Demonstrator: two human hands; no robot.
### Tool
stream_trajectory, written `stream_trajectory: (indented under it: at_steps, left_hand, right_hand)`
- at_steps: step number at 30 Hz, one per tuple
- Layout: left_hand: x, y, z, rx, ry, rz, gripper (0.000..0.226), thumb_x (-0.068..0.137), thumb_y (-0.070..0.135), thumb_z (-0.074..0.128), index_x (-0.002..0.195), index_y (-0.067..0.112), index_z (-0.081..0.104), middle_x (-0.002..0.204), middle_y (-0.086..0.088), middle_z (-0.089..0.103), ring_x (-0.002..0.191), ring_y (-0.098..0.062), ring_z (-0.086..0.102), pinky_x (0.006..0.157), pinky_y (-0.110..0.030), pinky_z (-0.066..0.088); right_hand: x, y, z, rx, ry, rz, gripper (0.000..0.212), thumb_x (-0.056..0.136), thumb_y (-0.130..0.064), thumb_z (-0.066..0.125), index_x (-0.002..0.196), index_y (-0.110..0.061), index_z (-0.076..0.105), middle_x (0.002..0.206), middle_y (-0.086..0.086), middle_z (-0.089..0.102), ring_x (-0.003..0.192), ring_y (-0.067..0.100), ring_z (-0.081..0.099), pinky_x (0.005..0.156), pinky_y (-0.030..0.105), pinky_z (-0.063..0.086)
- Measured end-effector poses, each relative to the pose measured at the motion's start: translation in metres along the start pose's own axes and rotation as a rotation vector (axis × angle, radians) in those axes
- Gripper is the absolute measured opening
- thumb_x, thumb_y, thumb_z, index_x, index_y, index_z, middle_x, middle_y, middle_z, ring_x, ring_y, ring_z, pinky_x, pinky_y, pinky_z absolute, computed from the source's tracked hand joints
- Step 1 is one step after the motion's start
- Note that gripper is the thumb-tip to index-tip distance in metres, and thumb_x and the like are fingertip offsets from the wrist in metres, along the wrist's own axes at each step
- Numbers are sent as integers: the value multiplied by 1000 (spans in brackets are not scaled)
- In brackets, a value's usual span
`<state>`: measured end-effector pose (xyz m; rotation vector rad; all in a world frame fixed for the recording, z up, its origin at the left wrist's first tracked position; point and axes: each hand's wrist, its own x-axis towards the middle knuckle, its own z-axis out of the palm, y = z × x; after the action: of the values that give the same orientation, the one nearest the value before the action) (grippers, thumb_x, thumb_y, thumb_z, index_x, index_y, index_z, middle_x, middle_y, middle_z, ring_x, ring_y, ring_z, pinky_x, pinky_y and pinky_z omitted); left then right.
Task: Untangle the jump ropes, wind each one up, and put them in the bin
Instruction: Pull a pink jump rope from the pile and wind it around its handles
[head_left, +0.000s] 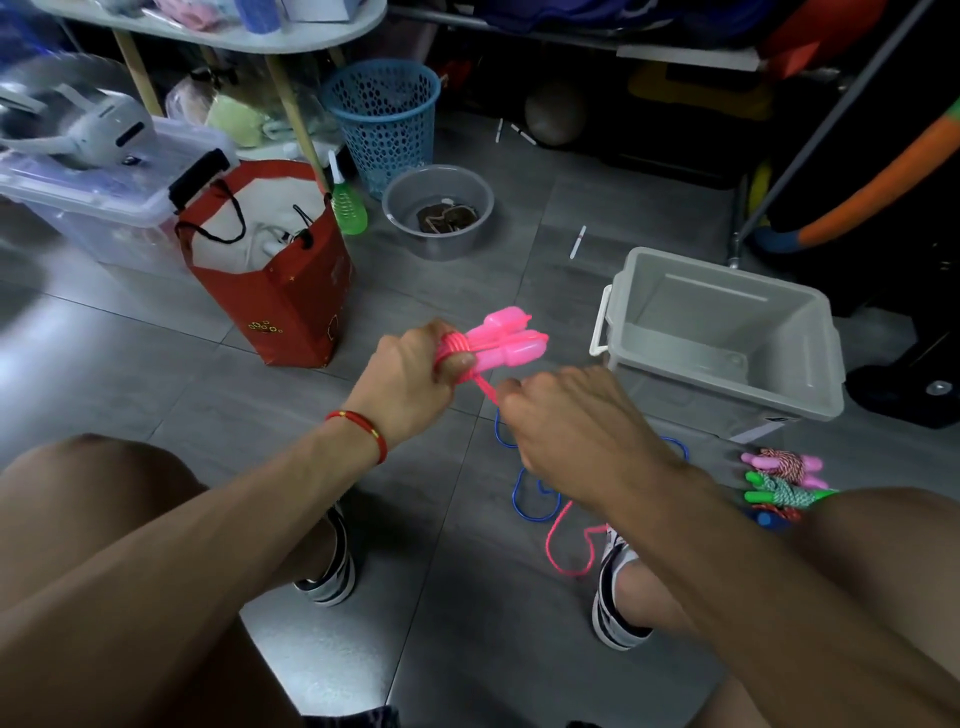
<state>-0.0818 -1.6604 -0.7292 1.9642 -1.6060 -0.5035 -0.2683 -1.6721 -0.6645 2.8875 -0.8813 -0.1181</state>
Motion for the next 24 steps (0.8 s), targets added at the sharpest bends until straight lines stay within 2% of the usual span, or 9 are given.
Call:
stream_trajectory:
  at_steps: [2,4,6,8,11,15,20,22,24]
  left_hand:
    - [-5,1,5,64,-22,94,23,93,27,65,112,15,64,89,-13,71,85,-38,67,70,-36,51]
    - [-12,5,7,84,-116,191,26,92,28,67,115,16,62,93,-12,70,88,-39,66,74,-42,52]
    - [-16,5,9,80,-206,278,30,92,32,67,118,19,61,97,-8,69,90,-34,66,76,-42,52]
    - [-21,5,10,98,-310,335,32,93,30,67,123,20,61,100,-4,69,92,-29,64,78,-38,50]
    - [-27,6,10,21,-408,401,28,94,26,66,121,22,62,99,2,68,87,-22,61,75,-30,44]
    - [-31,13,-1,-49,-415,495,19,93,24,65,109,15,66,95,3,68,82,-18,60,75,-32,47]
    - [-36,20,-10,-105,-428,459,34,85,52,69,103,24,67,83,4,66,74,-18,62,67,-39,49]
    - [-36,22,-13,-131,-428,424,34,80,50,75,104,28,67,85,7,68,75,-14,64,68,-37,51]
    - [-36,25,-16,-130,-446,409,34,76,44,82,102,29,67,85,10,69,76,-10,65,69,-36,52]
  right_hand:
    - [1,1,-4,-129,11,-4,22,62,-15,74,70,-19,55,60,-1,61,48,28,49,50,31,-5]
    - [5,13,5,-88,54,1,27,48,-20,84,61,-23,60,49,-6,54,38,22,48,54,27,-9]
    - [2,25,14,3,107,-26,28,61,-39,88,69,-28,64,59,-8,57,46,19,57,51,24,0]
    - [-1,37,14,171,161,-1,27,79,-54,74,80,-29,64,77,-8,59,67,18,63,54,27,20]
    - [-1,53,11,400,105,73,20,85,-51,69,91,-32,70,89,-13,60,87,10,58,66,29,31]
    - [-1,61,11,605,58,188,21,72,-50,81,89,-39,74,72,-21,62,74,3,55,67,28,43]
    - [4,68,15,799,-85,148,10,73,-41,86,73,-38,76,60,-24,63,62,-2,56,60,21,43]
    - [6,73,17,920,-168,94,10,76,-32,86,73,-36,77,65,-17,67,64,-1,58,62,20,45]
    - [9,75,23,1001,-237,42,9,78,-29,85,77,-36,78,80,-7,70,76,9,63,75,33,51]
